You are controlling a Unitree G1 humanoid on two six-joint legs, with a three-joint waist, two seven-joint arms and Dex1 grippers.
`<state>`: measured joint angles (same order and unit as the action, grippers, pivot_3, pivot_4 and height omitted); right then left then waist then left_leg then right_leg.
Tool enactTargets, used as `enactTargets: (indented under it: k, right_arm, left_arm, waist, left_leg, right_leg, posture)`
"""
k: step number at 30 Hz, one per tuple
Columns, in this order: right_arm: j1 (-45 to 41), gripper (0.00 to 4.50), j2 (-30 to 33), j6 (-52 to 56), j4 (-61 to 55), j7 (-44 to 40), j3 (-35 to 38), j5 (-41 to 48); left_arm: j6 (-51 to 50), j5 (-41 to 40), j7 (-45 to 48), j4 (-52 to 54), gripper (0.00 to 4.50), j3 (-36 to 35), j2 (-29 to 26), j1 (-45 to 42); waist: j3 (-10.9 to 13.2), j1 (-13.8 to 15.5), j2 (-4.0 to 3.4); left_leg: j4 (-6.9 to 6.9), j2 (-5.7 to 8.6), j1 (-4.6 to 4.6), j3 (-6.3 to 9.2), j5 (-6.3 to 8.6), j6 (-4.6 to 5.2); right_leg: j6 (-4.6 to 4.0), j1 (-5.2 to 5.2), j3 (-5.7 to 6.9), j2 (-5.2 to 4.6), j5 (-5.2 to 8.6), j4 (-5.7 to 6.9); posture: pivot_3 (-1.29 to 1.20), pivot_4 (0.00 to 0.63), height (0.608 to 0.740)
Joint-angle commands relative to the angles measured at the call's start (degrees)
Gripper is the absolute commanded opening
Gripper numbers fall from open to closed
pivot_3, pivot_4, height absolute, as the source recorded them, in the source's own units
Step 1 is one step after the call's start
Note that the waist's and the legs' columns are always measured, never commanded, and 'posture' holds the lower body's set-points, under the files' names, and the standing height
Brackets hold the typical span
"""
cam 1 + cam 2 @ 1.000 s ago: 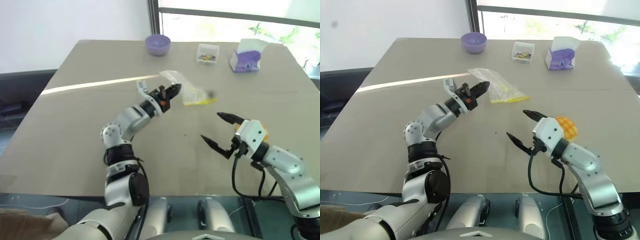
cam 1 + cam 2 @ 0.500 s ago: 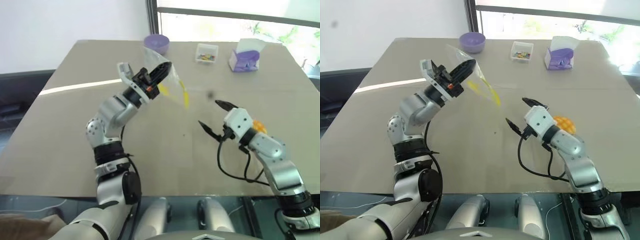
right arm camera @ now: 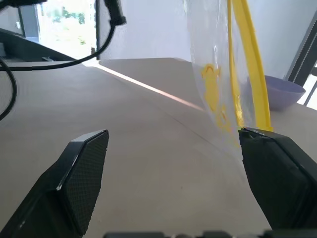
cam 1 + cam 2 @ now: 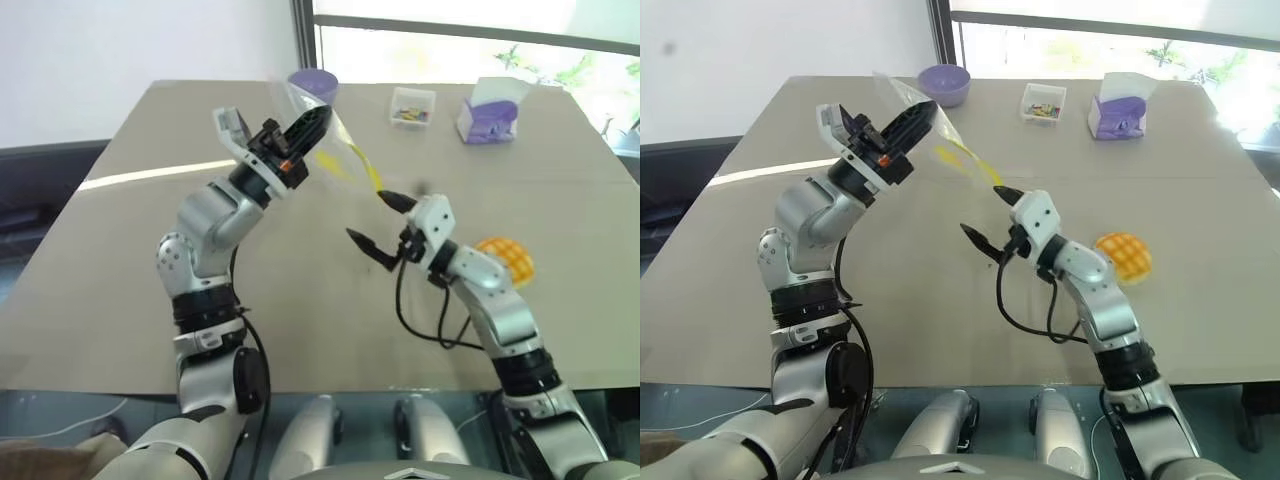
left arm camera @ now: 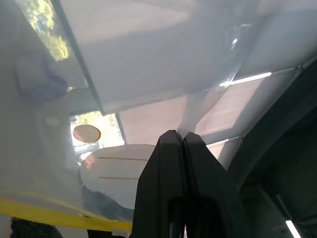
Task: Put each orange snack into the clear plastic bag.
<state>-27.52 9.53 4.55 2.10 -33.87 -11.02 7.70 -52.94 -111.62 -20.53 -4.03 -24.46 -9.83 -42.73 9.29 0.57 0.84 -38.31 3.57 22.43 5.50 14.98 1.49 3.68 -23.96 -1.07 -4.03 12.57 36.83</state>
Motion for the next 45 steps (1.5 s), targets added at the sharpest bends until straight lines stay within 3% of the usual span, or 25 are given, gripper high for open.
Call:
enactTargets:
  k: [1,11,21,26,28,29,31,33,45]
  right_arm:
    - [-6.8,4.50,-3.4,-5.5,9.2,4.1,1.5,-1.8]
    - [-13.0,4.50,-5.6,-14.3,21.4,6.0,4.2,-2.3]
    - [-12.3,4.50,-5.6,-15.9,21.8,5.3,4.9,-1.8]
    - [-12.7,3.12,-6.3,-15.4,24.0,3.6,4.9,-0.7]
    - [-12.8,2.16,-6.4,-15.6,25.0,3.0,4.9,-0.6]
    - [-12.9,1.89,-6.4,-15.9,25.5,2.7,4.8,-0.7]
    - [-13.1,0.67,-6.6,-16.6,26.6,2.1,4.9,-0.6]
    - [-13.3,0.16,-6.9,-17.5,27.1,1.6,4.9,-0.6]
    - [-11.9,0.16,-6.0,-16.1,24.2,-0.6,5.7,1.3]
  left_arm:
    - [0.5,-1.4,-0.2,3.0,0.05,-0.7,0.0,-0.8]
    - [0.2,-1.4,-0.5,3.8,0.05,-2.1,-0.8,-1.3]
    - [-0.2,-1.4,-0.2,3.3,0.05,-2.5,-1.1,-1.7]
    - [-0.3,-1.4,-0.1,3.2,0.00,-2.7,-0.9,-1.9]
    - [-0.3,-1.4,-0.2,3.4,0.00,-2.9,-0.8,-1.9]
    - [-0.2,-1.4,-0.2,3.5,0.00,-3.0,-0.8,-1.9]
    - [-0.2,-1.4,-0.3,3.7,0.00,-3.2,-0.7,-1.8]
    - [-0.3,-1.4,-0.4,3.9,0.00,-3.3,-0.6,-1.7]
    - [-0.1,-1.4,-0.3,3.5,0.00,-3.6,-0.3,-1.7]
  waist:
    - [0.0,-0.3,0.00]
    - [0.0,-1.3,0.00]
    - [0.0,-1.5,-0.01]
    - [0.0,-1.5,-0.01]
    - [0.0,-1.5,-0.02]
    - [0.0,-1.5,-0.01]
    - [0.0,-1.5,-0.02]
    - [0.0,-1.5,-0.02]
    - [0.0,-1.5,-0.02]
  left_leg:
    - [0.00,0.00,0.01,-0.01,0.00,0.00]
    - [0.02,0.00,0.10,-0.03,0.00,0.00]
    - [0.02,-0.04,0.09,-0.08,0.00,0.00]
    - [0.02,-0.04,0.08,-0.08,0.00,0.00]
    - [0.02,-0.05,0.08,-0.08,0.00,0.00]
    - [0.02,-0.05,0.08,-0.08,0.00,0.00]
    - [0.02,-0.05,0.09,-0.09,0.00,0.00]
    - [0.02,-0.05,0.09,-0.09,0.00,0.00]
    - [0.02,-0.05,0.09,-0.08,0.00,0.00]
  right_leg:
    - [0.00,-0.01,-0.01,0.01,0.00,0.00]
    - [0.00,-0.10,-0.04,-0.01,-0.01,-0.04]
    - [0.00,-0.13,-0.10,0.01,-0.01,0.00]
    - [0.00,-0.13,-0.10,0.01,-0.01,0.00]
    - [0.00,-0.14,-0.10,0.01,-0.01,0.00]
    - [0.00,-0.14,-0.10,0.01,-0.01,0.00]
    - [0.00,-0.14,-0.11,0.01,-0.01,0.00]
    - [0.00,-0.14,-0.11,0.01,-0.01,0.00]
    - [0.00,-0.14,-0.11,0.01,-0.01,0.00]
  posture:
    - [0.00,0.150,0.740]
    - [0.00,0.150,0.740]
    - [0.00,0.150,0.740]
    - [0.00,0.150,0.740]
    - [0.00,0.150,0.740]
    - [0.00,0.150,0.740]
    - [0.00,0.150,0.740]
    - [0.00,0.150,0.740]
    - [0.00,0.150,0.740]
